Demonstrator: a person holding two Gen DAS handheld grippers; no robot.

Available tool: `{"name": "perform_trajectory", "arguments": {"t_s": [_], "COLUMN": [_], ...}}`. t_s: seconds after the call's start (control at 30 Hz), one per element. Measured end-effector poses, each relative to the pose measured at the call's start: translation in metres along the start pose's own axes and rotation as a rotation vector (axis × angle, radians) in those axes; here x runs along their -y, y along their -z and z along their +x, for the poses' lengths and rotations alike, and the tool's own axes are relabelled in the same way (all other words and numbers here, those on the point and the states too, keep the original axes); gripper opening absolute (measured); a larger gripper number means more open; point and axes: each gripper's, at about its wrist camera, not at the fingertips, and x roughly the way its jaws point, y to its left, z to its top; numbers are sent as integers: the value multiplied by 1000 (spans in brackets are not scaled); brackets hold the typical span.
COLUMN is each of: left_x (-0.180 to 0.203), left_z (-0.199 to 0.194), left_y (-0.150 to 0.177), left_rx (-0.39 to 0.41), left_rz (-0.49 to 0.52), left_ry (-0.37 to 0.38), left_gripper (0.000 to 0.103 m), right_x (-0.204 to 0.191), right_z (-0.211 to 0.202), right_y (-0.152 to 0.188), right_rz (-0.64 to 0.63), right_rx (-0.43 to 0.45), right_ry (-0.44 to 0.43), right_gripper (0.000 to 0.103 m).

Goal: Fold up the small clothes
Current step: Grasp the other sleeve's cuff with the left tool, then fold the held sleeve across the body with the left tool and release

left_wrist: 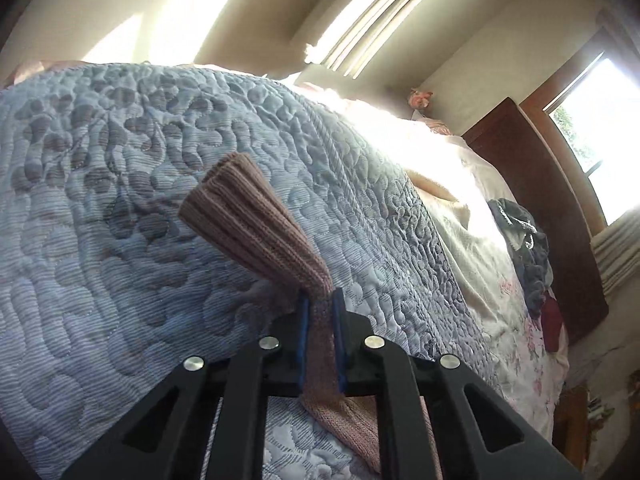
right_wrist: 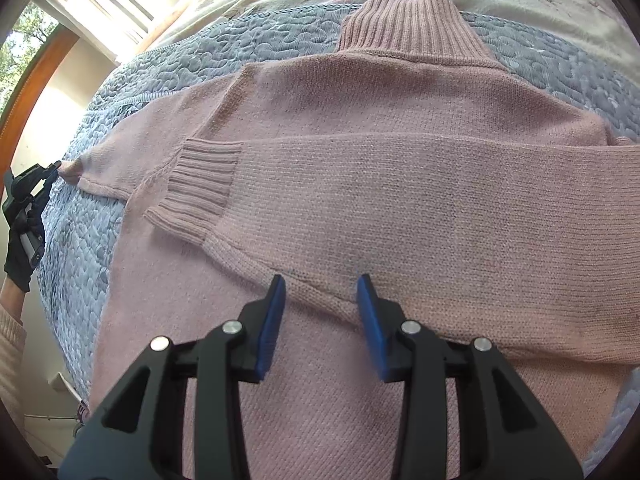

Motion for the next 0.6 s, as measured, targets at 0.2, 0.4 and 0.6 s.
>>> {"name": "perform_trajectory", "arguments": {"t_s": [0.2, 0.4, 0.6], "left_x": [76, 181, 254], "left_z": [-33, -53, -49], "left_y": [51, 146, 239], "left_rx": [-6, -101, -225], "left_rz": [193, 398, 519], "left_ry": [143, 345, 483], "left_gripper": [10, 10, 10], "right_x": [2, 11, 31], "right_z": [-25, -42, -49], "right_y": [13, 26, 31], "right_rz": [-12, -35, -9], "right_rx": [30, 48, 54], "right_ry": [0, 58, 82], "right_gripper": [39, 39, 39]}}
